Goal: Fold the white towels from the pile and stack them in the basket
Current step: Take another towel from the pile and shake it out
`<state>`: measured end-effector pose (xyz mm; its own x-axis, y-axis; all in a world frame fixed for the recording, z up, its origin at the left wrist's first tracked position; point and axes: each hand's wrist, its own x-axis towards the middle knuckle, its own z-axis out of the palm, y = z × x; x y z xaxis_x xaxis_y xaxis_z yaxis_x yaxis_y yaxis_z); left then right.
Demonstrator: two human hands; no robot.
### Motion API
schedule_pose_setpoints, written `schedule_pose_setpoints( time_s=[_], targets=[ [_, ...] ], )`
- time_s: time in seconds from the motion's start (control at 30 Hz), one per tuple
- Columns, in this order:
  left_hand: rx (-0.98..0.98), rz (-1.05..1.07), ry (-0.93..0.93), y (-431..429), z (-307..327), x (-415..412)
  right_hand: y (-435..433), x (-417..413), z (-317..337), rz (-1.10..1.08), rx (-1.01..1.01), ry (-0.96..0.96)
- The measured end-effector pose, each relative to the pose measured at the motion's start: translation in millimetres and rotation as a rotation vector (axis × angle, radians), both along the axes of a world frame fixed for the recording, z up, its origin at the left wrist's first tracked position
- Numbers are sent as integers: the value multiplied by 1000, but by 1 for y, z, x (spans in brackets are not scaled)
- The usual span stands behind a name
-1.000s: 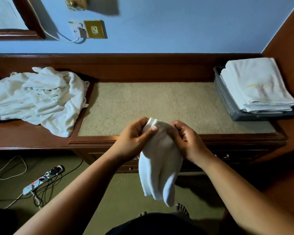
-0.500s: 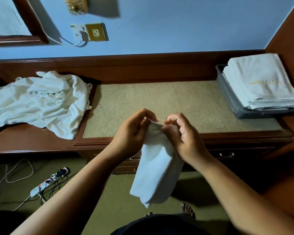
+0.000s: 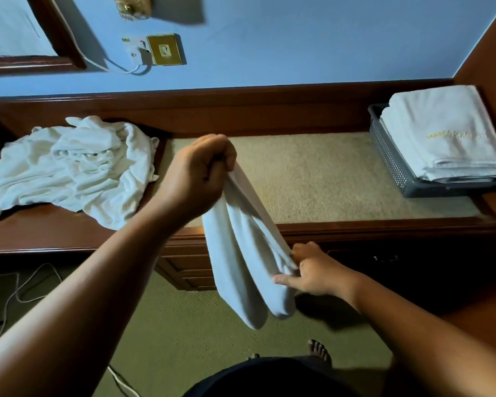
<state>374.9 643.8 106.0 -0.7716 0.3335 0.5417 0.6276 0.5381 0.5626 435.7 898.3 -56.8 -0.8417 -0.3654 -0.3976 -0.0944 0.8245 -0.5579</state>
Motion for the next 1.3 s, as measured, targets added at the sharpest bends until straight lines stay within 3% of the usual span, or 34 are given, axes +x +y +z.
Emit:
schedule_pose_setpoints(
  time_s=[0.23,0.47,0.57,0.73,0.87,1.0,1.07,1.13,1.2,1.3],
  targets=[
    [46,417,-109,-50,-22,-43,67,-18,-31,-3,559,92],
    [-74,670,-130,-100,-61,-68,117,-23,-49,-97,799,316],
    [-222,665,-85,-127,-71,-65,131,-21,-52,-299,678,442],
    [-358,681,-60,-143,-78,-58,131,-32,-44,-650,243,480],
    [-538,822,-214,-151,-78,-51,140,-35,-39,-757,144,575],
    [-714,985,-496,-164,-89,-39,146,-40,-36,-861,170,547],
    [-517,1006,-709,-167,-99,-34,146,-42,-39,-923,192,429],
    [33,987,-972,-159,-116,-26,142,-44,-45,-1133,71,237],
    [577,966,-1103,-150,-133,-15,128,-44,-52,-1412,-317,48],
    [1194,878,-1069,-143,-154,-10,109,-43,-46,-1620,-786,-39]
  ],
)
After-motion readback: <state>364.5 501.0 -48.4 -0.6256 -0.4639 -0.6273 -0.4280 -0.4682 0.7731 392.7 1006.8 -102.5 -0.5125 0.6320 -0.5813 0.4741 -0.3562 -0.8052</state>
